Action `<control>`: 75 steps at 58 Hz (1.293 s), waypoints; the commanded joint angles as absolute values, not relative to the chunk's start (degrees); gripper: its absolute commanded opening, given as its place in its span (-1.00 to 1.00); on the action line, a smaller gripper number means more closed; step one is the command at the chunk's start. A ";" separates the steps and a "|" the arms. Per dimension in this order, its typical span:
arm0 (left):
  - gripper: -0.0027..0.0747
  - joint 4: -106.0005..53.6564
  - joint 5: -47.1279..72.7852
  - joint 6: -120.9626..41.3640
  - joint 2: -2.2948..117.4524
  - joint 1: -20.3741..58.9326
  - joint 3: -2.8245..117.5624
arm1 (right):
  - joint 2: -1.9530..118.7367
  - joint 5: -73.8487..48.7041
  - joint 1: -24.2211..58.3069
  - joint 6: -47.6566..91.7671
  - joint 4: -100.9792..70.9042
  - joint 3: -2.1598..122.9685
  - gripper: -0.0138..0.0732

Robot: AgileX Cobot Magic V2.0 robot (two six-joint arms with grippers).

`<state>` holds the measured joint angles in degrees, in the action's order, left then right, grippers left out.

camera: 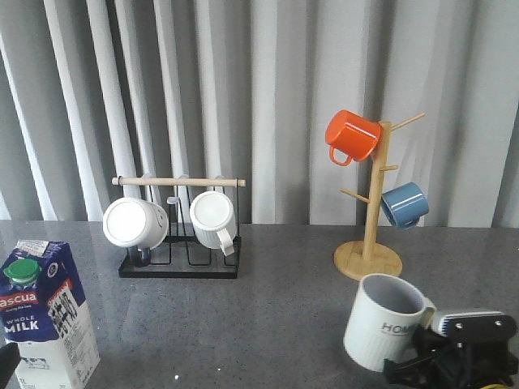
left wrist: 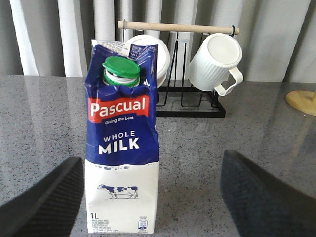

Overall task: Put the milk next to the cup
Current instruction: 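Grasp the HOME mug handle with the right gripper and slide it inward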

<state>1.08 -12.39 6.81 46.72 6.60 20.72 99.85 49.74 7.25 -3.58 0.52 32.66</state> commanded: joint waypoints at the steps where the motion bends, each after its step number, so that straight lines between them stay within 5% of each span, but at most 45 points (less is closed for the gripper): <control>1: 0.51 0.75 -16.96 7.13 46.68 6.88 22.70 | 98.41 52.88 13.98 -0.93 -7.81 35.26 -0.69; 25: 0.51 0.75 -16.96 7.13 46.68 6.88 22.70 | 103.22 53.40 31.89 19.51 -34.59 42.48 -0.69; 53: 0.51 0.75 -16.96 7.13 46.68 6.88 22.70 | 105.96 54.31 35.33 24.24 -41.14 42.55 -0.68; 75: 0.51 0.75 -16.96 7.13 46.68 6.88 22.70 | 105.96 51.98 35.85 24.35 -41.92 42.55 -0.48</control>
<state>1.08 -12.39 6.81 46.72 6.60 20.72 108.04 49.65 35.69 23.99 -42.91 41.26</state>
